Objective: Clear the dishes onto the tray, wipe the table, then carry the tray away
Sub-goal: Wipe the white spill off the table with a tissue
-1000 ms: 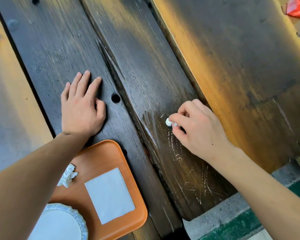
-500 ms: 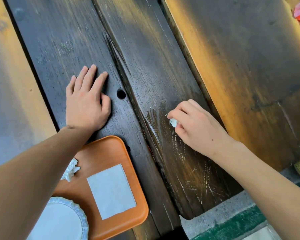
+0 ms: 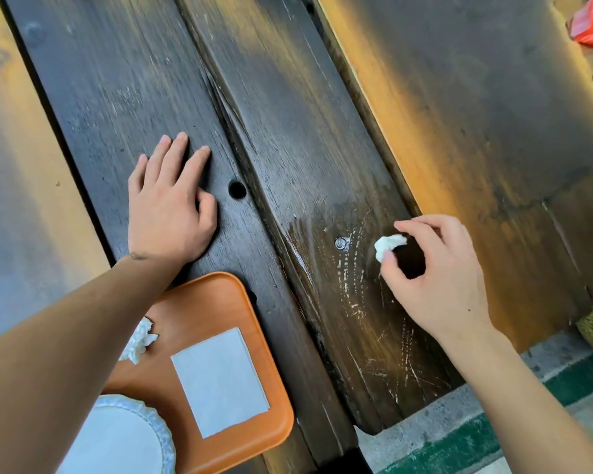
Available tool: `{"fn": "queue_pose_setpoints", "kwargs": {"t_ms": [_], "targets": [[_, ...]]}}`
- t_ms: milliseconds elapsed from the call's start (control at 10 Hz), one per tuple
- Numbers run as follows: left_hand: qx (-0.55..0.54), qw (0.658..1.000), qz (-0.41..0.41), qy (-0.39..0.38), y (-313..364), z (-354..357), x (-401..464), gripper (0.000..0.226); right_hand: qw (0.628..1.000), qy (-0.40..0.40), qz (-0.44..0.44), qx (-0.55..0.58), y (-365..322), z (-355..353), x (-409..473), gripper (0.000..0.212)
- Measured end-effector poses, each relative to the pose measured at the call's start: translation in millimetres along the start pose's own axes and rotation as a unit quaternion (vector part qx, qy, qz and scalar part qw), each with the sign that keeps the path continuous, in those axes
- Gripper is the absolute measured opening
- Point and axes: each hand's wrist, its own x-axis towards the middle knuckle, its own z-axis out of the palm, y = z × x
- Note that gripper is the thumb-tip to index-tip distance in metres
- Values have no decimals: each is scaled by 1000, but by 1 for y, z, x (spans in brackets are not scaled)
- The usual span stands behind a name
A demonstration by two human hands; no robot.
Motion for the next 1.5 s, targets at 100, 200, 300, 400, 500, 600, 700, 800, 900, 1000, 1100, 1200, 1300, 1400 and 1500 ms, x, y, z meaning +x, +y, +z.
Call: {"fn": "queue_pose_setpoints", "kwargs": {"t_ms": [100, 200, 300, 400, 500, 600, 700, 800, 900, 1000, 1100, 1200, 1300, 1400, 1500], "targets": [[-1, 1000, -4, 0, 0, -1, 0, 59, 1000, -19, 6, -22, -6, 5, -2, 41], [-3, 1000, -4, 2, 1, -1, 0, 59, 999, -26, 4, -31, -6, 7, 4, 26], [-3, 1000, -2, 3, 1, -1, 0, 59, 1000, -21, -6, -10, -9, 5, 15, 27], [-1, 1000, -3, 4, 1, -1, 0, 59, 998, -21, -36, 49, -14, 9, 34, 27], [-3, 1000, -3, 5, 1, 0, 0, 59, 995, -15, -83, 46, -13, 17, 50, 22], [-4, 1000, -2, 7, 1, 0, 0, 58, 995, -1, -103, 14, -7, 17, 51, 21], [-5, 1000, -2, 3, 1, -1, 0, 59, 991, -30, -125, 27, -2, 14, 38, 24], [-6, 1000, -2, 5, 1, -1, 0, 59, 989, -56, -138, 23, 0, 11, 23, 24], [-6, 1000, -4, 5, 1, 0, 0, 59, 989, -56, -134, 25, 0, 11, 12, 20], [-5, 1000, -4, 3, 1, 0, -1, 59, 990, -43, -131, 35, 0, 12, 2, 17], [-6, 1000, -4, 2, 1, -1, 0, 59, 987, -54, -141, 44, -1, 12, -14, 16], [-7, 1000, -4, 0, 2, -1, 0, 59, 983, -90, -152, 52, -3, 10, -31, 15], [-5, 1000, -4, 0, 2, -1, -1, 59, 976, -120, -176, 38, -5, 6, -43, 13], [-5, 1000, -4, 0, 2, -2, -1, 59, 976, -117, -182, 25, -10, 4, -40, 11], [-5, 1000, -6, -1, 2, -2, 0, 59, 978, -81, -182, 60, -16, 5, -18, 12]]}}
